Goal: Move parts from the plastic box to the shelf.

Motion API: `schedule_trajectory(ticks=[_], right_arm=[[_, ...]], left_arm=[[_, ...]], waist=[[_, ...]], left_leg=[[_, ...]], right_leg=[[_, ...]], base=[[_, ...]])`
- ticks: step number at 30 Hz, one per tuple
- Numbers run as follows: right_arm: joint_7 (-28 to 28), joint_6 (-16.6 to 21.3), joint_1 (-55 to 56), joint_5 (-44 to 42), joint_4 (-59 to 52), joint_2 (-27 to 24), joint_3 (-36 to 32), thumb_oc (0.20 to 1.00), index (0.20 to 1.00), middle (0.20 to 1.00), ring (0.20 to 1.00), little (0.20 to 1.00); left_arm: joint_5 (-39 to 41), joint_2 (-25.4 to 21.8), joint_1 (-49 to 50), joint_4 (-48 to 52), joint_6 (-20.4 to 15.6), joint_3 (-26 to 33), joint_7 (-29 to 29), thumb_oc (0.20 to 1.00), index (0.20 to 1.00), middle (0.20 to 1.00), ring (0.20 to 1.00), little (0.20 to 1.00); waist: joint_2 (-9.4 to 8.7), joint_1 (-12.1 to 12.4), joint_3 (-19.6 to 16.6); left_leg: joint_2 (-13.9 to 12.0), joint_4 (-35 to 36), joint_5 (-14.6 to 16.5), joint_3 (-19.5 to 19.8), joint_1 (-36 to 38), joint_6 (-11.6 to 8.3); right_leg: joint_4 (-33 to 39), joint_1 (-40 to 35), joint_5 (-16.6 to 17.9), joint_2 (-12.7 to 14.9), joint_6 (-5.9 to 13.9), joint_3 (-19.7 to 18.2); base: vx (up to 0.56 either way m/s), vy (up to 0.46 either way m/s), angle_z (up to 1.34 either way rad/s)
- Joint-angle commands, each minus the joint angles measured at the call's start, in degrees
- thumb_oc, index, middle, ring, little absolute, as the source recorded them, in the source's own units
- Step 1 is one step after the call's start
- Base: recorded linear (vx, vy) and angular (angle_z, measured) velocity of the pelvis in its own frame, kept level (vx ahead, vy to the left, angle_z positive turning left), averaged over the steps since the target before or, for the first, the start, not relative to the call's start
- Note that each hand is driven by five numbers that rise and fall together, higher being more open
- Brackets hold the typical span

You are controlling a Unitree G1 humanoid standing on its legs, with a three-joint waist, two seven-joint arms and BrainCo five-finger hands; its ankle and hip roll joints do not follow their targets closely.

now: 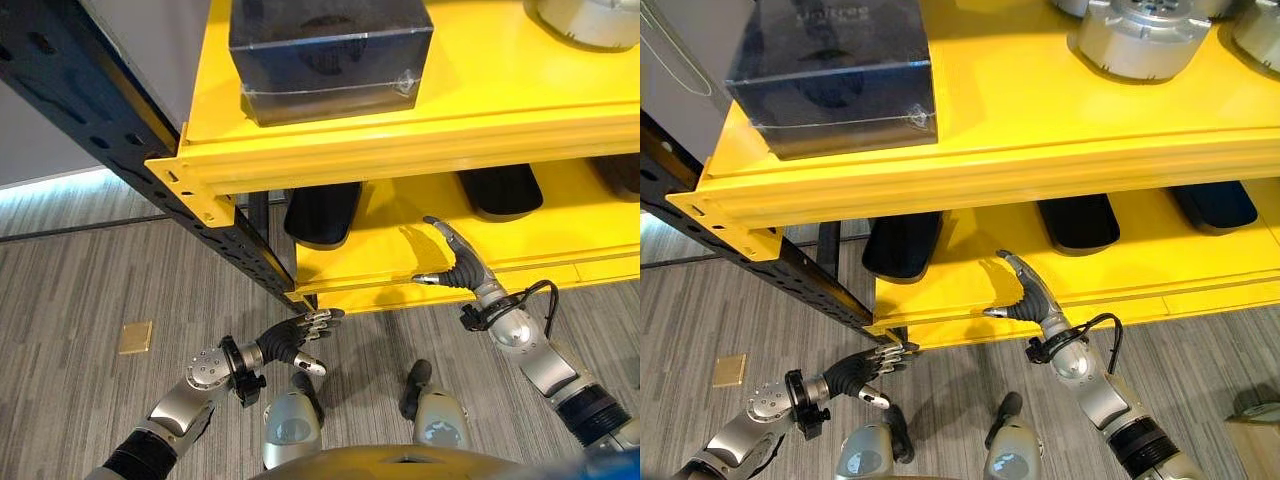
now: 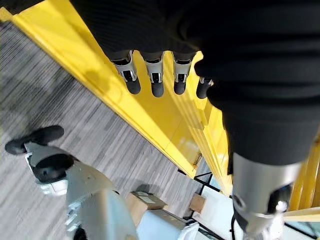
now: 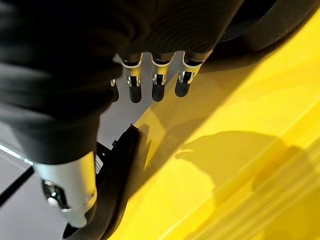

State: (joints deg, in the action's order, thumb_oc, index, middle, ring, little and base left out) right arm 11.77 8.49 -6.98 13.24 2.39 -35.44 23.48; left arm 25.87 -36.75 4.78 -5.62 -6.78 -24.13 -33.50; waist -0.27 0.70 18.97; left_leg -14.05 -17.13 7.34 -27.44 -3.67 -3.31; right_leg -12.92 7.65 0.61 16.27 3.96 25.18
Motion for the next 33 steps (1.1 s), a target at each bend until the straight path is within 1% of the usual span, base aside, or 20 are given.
schedule_trajectory(ticks=[1, 3, 4, 5, 6, 7, 9, 10, 12, 14, 15, 16, 17, 19, 20, 21, 23, 26, 31, 33], right_arm=[[1.0, 5.9, -3.2, 4.6, -6.6, -3.3, 0.4, 1.000, 1.000, 1.000, 1.000, 1.000], [1.1, 7.6, -3.3, 5.6, -7.4, -3.5, 0.4, 1.000, 1.000, 1.000, 1.000, 1.000], [1.7, 8.1, -2.5, 6.4, -8.9, -3.3, 0.5, 1.000, 1.000, 1.000, 1.000, 1.000], [2.2, 7.1, -2.2, 6.4, -9.7, -3.2, 0.6, 1.000, 1.000, 1.000, 1.000, 1.000], [3.0, 6.8, -1.9, 6.4, -10.1, -3.4, 0.5, 1.000, 1.000, 1.000, 1.000, 1.000], [3.8, 7.0, -1.6, 6.2, -10.3, -3.8, 0.1, 1.000, 1.000, 1.000, 1.000, 1.000], [5.9, 6.8, -1.8, 6.0, -9.6, -4.3, 0.3, 1.000, 1.000, 1.000, 1.000, 1.000], [6.6, 6.9, -3.0, 6.3, -8.8, -4.4, 0.8, 1.000, 1.000, 1.000, 1.000, 1.000], [6.9, 6.6, -3.5, 7.0, -8.9, -4.4, 0.8, 1.000, 1.000, 1.000, 1.000, 1.000], [8.1, 3.6, -4.5, 6.1, -9.3, -5.2, 0.8, 1.000, 1.000, 1.000, 1.000, 1.000], [8.1, 3.5, -4.5, 6.0, -9.4, -5.2, 0.9, 1.000, 1.000, 1.000, 1.000, 1.000], [8.3, 2.3, -5.2, 4.6, -9.4, -6.3, 0.2, 1.000, 1.000, 1.000, 1.000, 1.000], [8.5, 2.6, -5.7, 4.2, -8.9, -6.5, 0.1, 1.000, 1.000, 1.000, 1.000, 1.000], [9.8, 3.3, -6.4, 4.7, -8.4, -6.7, 0.3, 1.000, 1.000, 1.000, 1.000, 1.000], [10.6, 3.1, -6.2, 5.3, -8.6, -6.6, 0.4, 1.000, 1.000, 1.000, 1.000, 1.000], [11.7, 2.2, -5.5, 7.0, -8.6, -5.9, 1.1, 1.000, 1.000, 1.000, 1.000, 1.000], [12.3, 2.0, -5.3, 7.2, -8.2, -5.5, 1.5, 1.000, 1.000, 1.000, 1.000, 1.000], [12.8, 3.9, -5.0, 8.3, -8.6, -5.1, 1.4, 1.000, 1.000, 1.000, 1.000, 1.000], [9.6, 7.4, -6.1, 9.9, -9.9, -4.9, 2.7, 1.000, 1.000, 1.000, 1.000, 1.000], [6.6, 8.8, -7.4, 10.3, -11.5, -5.0, 3.7, 1.000, 1.000, 1.000, 1.000, 1.000]], left_arm=[[2.7, -0.7, 0.9, 4.7, -2.3, -0.8, -0.6, 1.000, 1.000, 1.000, 1.000, 1.000], [2.3, -0.8, 1.5, 5.0, -2.5, -0.9, 0.3, 1.000, 1.000, 1.000, 1.000, 1.000], [1.7, -1.1, 1.3, 4.9, -2.4, -1.1, 1.3, 1.000, 1.000, 1.000, 1.000, 1.000], [1.9, -1.4, 1.0, 5.2, -1.8, -1.3, 1.3, 1.000, 1.000, 1.000, 1.000, 1.000], [3.0, -1.6, 0.6, 5.9, -0.8, -1.3, 1.8, 1.000, 1.000, 1.000, 1.000, 1.000], [3.3, -1.6, 0.4, 6.5, 0.2, -1.1, 2.1, 1.000, 1.000, 1.000, 1.000, 1.000], [3.3, -0.6, 1.1, 6.2, 0.7, -0.6, 3.9, 1.000, 1.000, 1.000, 1.000, 1.000], [4.3, 0.4, 1.6, 5.8, 0.3, -0.3, 4.4, 1.000, 1.000, 1.000, 1.000, 1.000], [5.1, 0.9, 2.5, 6.1, 0.1, 0.1, 4.0, 1.000, 1.000, 1.000, 1.000, 1.000], [5.6, 1.6, 3.5, 6.7, -0.2, 0.5, 2.6, 1.000, 1.000, 1.000, 1.000, 1.000], [5.6, 1.6, 3.5, 6.6, -0.2, 0.6, 2.6, 1.000, 1.000, 1.000, 1.000, 1.000], [5.2, 1.5, 3.2, 6.5, -0.7, 0.7, 1.6, 1.000, 1.000, 1.000, 1.000, 1.000], [5.5, 1.5, 2.4, 6.2, -0.9, 0.6, 1.3, 1.000, 1.000, 1.000, 1.000, 1.000], [7.2, 1.2, 1.5, 5.8, -1.7, 0.0, 1.1, 1.000, 1.000, 1.000, 1.000, 1.000], [7.7, 1.2, 1.2, 5.8, -1.5, -0.2, 1.1, 1.000, 1.000, 1.000, 1.000, 1.000], [6.2, 1.5, 1.2, 5.7, -1.2, -1.0, 3.0, 1.000, 1.000, 1.000, 1.000, 1.000], [4.8, 2.1, 1.0, 5.0, -1.6, -1.9, 4.4, 1.000, 1.000, 1.000, 1.000, 1.000], [6.9, 2.6, 1.9, 4.6, -2.0, -1.9, 4.6, 1.000, 1.000, 1.000, 1.000, 1.000], [6.7, 2.5, 3.4, 4.2, -2.3, -1.4, 5.5, 1.000, 1.000, 1.000, 1.000, 1.000], [6.3, 2.1, 4.3, 3.9, -3.1, -0.8, 5.0, 1.000, 1.000, 1.000, 1.000, 1.000]], waist=[[-0.94, 2.5, -1.4], [-0.72, 3.1, -1.6], [-0.37, 2.6, -1.7], [-0.11, 2.2, -1.9], [-0.33, 1.9, -2.0], [-0.87, 1.9, -2.2], [-1.16, 2.4, -2.3], [-0.75, 2.6, -2.4], [-0.34, 2.6, -2.5], [0.12, 2.4, -2.0], [0.27, 2.3, -2.0], [-0.05, 1.7, -1.5], [-0.16, 1.5, -1.5], [-0.09, 1.5, -1.5], [0.12, 1.4, -1.6], [0.63, 1.2, -2.0], [0.60, 1.2, -2.5], [0.55, 1.4, -3.4], [0.87, 3.0, -3.4], [0.87, 3.9, -3.0]], left_leg=[[-5.8, 1.3, -2.6, -2.9, 3.8, -0.74], [-5.8, 1.9, -2.0, -3.0, 5.0, -1.20], [-5.0, 2.0, -2.8, -1.9, 3.5, 0.57], [-4.5, 1.2, -2.6, 0.0, 2.2, 1.28], [-4.1, 0.2, -2.4, 1.8, 1.1, 1.71], [-4.1, -0.6, -2.2, 2.7, 0.2, 1.43], [-6.1, -1.9, -2.9, 5.0, -0.9, -0.60], [-7.9, -0.2, -4.8, 6.0, -0.6, -2.25], [-9.2, 1.7, -6.4, 6.1, -0.1, -3.52], [-10.9, 3.2, -10.3, 5.8, -0.4, -5.31], [-11.1, 3.2, -10.4, 6.0, -0.6, -5.41], [-9.7, 0.3, -5.9, 3.8, -0.3, -3.56], [-8.6, -1.4, -3.7, 2.6, 0.0, -2.33], [-7.4, -3.5, -2.3, 1.9, -0.4, -1.62], [-6.8, -2.4, -2.5, 1.8, -0.1, -1.47], [-6.7, -0.9, -4.3, 2.8, 0.6, -1.92], [-6.6, -0.2, -4.6, 3.5, 1.3, -1.88], [-6.0, 1.2, -4.4, 3.9, 2.1, -1.65], [-5.6, 2.1, -4.3, 4.4, 2.4, -1.60], [-5.5, 2.1, -4.3, 4.7, 2.0, -1.61]], right_leg=[[-1.4, -1.7, 0.8, 8.9, 8.40, 3.0], [-4.0, -1.4, 0.0, 10.0, 9.14, 3.5], [-10.1, 0.3, -3.6, 7.9, 7.93, 0.2], [-15.4, 1.4, -7.2, 5.9, 7.26, -2.9], [-17.6, 2.2, -9.7, 4.6, 6.63, -5.0], [-15.9, 1.7, -10.2, 3.5, 5.78, -5.2], [-12.6, 0.0, -9.7, 1.6, 4.61, -4.9], [-10.8, -0.3, -9.3, 0.4, 3.90, -5.0], [-9.0, -0.9, -8.9, -0.1, 3.93, -4.7], [-6.1, -1.6, -8.0, -0.6, 3.68, -4.4], [-5.9, -1.7, -7.9, -0.9, 3.59, -4.2], [-5.9, -1.8, -8.4, 0.4, 3.71, -2.7], [-6.4, -1.5, -8.3, 1.5, 3.82, -1.9], [-6.9, -1.2, -8.3, 1.7, 3.53, -1.2], [-6.4, -1.4, -8.0, 1.3, 3.57, -1.1], [-6.3, -2.1, -7.9, 0.2, 3.28, -1.7], [-5.8, -2.9, -7.7, -0.1, 3.30, -2.4], [-4.6, -3.5, -7.0, 0.0, 3.65, -2.8], [-5.4, -3.3, -6.8, 1.3, 4.32, -2.1], [-5.9, -3.1, -6.9, 1.9, 4.58, -1.4]], base=[[0.04, -0.015, -0.30], [0.02, -0.078, -0.66], [-0.01, -0.194, -0.70], [0.04, -0.303, -0.14], [0.11, -0.330, 0.44], [0.14, -0.463, 0.84], [0.14, -0.464, 0.83], [0.09, -0.303, 0.46], [0.03, -0.167, 0.05], [-0.03, -0.097, 0.05], [-0.11, -0.082, 0.26], [-0.15, -0.056, 0.31], [-0.22, -0.055, 0.33], [-0.16, 0.007, 0.22], [-0.04, 0.089, 0.27], [0.01, 0.101, 0.30], [0.04, 0.101, 0.21], [0.02, 0.091, 0.01], [-0.04, 0.051, 0.06], [-0.07, 0.022, 0.20]])
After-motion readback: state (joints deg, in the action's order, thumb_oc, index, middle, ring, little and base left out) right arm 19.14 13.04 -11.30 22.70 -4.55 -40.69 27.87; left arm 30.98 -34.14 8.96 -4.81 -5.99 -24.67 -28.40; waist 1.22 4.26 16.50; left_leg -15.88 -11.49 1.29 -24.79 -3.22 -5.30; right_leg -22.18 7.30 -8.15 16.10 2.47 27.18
